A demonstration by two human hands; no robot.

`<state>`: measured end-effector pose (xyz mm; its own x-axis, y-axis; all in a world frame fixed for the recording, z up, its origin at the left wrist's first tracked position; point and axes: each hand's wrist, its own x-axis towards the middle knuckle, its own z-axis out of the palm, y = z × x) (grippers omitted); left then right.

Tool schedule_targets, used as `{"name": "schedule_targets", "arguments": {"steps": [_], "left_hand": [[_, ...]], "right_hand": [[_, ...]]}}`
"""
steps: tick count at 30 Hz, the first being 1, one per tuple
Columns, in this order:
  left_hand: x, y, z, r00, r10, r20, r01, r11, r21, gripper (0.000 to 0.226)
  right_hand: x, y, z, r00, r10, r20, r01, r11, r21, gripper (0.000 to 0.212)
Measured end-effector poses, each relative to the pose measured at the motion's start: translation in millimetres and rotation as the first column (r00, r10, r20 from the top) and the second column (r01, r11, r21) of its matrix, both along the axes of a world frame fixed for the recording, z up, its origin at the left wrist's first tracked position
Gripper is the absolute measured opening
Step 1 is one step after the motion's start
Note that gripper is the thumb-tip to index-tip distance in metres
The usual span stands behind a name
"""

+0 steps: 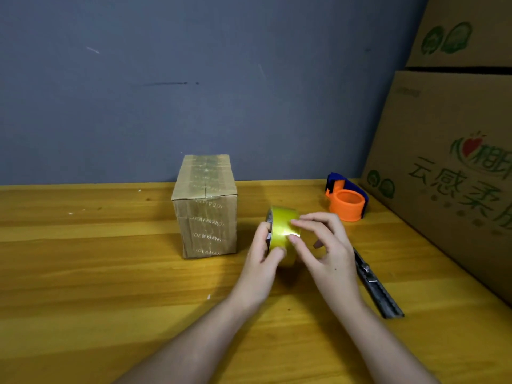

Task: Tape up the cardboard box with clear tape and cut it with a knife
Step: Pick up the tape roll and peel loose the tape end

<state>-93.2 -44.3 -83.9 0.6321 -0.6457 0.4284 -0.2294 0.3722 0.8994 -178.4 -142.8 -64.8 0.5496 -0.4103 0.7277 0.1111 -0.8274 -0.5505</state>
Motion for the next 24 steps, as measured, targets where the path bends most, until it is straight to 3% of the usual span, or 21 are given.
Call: {"name": "schedule_targets", "arguments": {"steps": [4, 12, 14, 18, 24], "left_hand": [[0.0, -1.5, 1.6, 1.000, -0.008, -0.025, 0.008, 1.000, -0.013, 0.028], [1.6, -3.1, 1.4, 0.996, -0.012, -0.093, 0.009, 0.999, -0.032, 0.023], [2.7, -3.8, 1.2, 0.994, -0.022, -0.111, 0.019, 0.999, -0.036, 0.022], [4.3, -3.5, 0.4, 0.986, -0.025, -0.162, 0.018, 0.999, -0.048, 0.022], [3.2, -3.7, -2.8, 0.993, -0.011, -0.120, 0.007, 1.000, -0.027, 0.026]], "right_hand": [[1.0, -1.4, -0.5, 0.999, 0.019, 0.034, -0.019, 1.000, -0.003, 0.015], [3.0, -3.1, -2.2, 0.995, 0.091, -0.046, -0.090, 0.996, 0.006, 0.016], [3.4, -2.8, -3.2, 0.993, 0.103, -0.058, -0.102, 0.995, 0.016, 0.019], [4.6, -4.3, -4.5, 0.992, 0.095, -0.083, -0.095, 0.995, 0.012, 0.045], [4.8, -1.6, -7.4, 0.994, 0.080, -0.075, -0.080, 0.997, -0.002, 0.042]]}}
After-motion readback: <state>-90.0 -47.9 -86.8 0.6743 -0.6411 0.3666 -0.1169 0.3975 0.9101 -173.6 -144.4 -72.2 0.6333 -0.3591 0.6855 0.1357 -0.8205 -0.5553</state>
